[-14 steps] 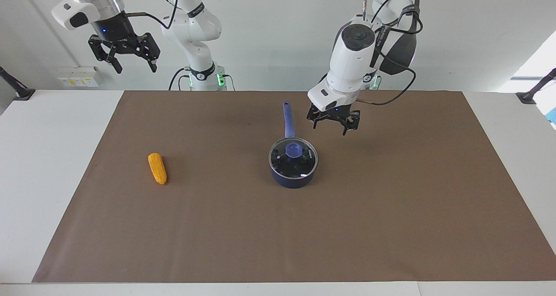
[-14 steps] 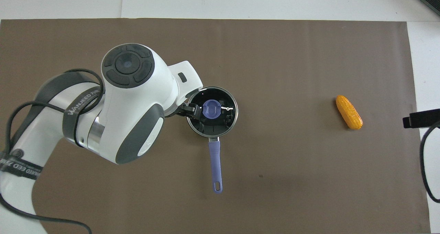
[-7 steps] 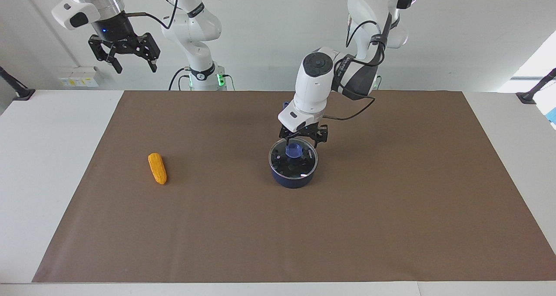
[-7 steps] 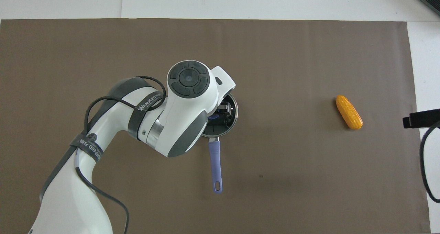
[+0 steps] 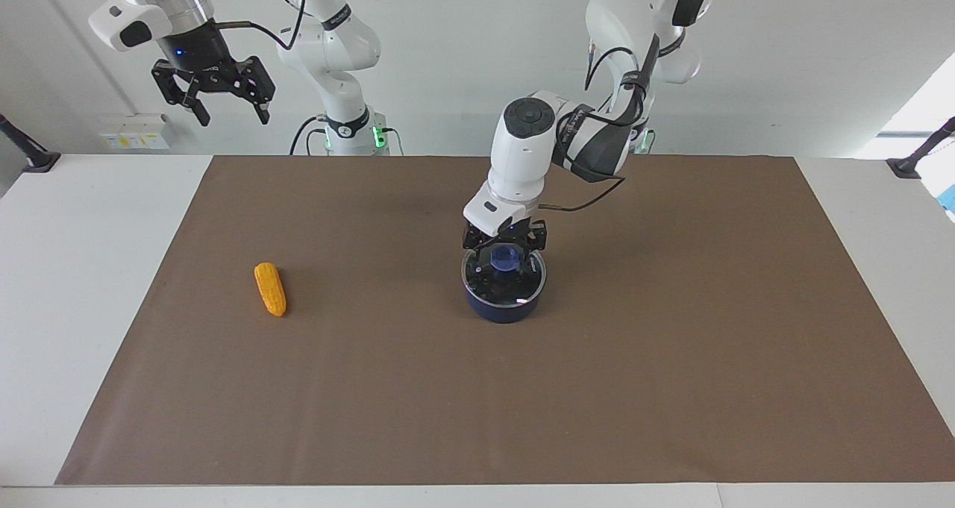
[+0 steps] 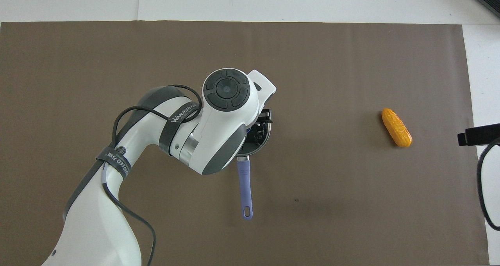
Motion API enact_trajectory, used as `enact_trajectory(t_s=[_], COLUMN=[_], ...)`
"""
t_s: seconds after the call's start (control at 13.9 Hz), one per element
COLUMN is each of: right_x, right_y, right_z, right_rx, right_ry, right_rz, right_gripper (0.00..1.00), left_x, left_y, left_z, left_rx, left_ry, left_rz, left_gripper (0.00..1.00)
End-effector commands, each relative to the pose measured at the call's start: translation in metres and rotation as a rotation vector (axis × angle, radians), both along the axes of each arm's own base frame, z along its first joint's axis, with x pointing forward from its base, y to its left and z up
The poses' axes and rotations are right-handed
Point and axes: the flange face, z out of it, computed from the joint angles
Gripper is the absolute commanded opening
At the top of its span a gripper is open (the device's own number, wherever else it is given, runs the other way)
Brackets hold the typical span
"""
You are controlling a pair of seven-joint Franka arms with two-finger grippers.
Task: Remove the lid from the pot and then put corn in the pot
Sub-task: 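Lower the left gripper onto the blue lid knob and close it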
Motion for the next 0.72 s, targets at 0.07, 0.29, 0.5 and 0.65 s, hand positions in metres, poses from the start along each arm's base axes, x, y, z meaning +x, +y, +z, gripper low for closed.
enact_trajectory(t_s=[0.07,0.29,0.5,0.65], right_x=[-0.0061,-0.0061,-0.0063,-0.0063], right_y=[-0.0029,-0.0029,-0.0029,-0.0029], right_z=[0.0003,0.0003,0.0001,0.0001], right_rx=[0.006,0.006,0.006,0.006], right_ry=[-0.014,-0.014,-0.013,-0.013], right_rz=[0.022,0.022,0.022,0.024], right_gripper=[1.0,1.0,1.0,1.0], left_x=[-0.0009,-0.0056,-0.0048,-0.0044], left_y=[0.0025,0.0056,0.0075,0.0084], left_z=[-0.0102,-0.0158,-0.0152,-0.0165], left_rx=[-0.004,0.012,0.015,0.018], left_ry=[0.016,0.037,0.038,0.042], left_rz=[0.025,0.026,0.026,0.028], left_gripper=[1.0,1.0,1.0,0.75])
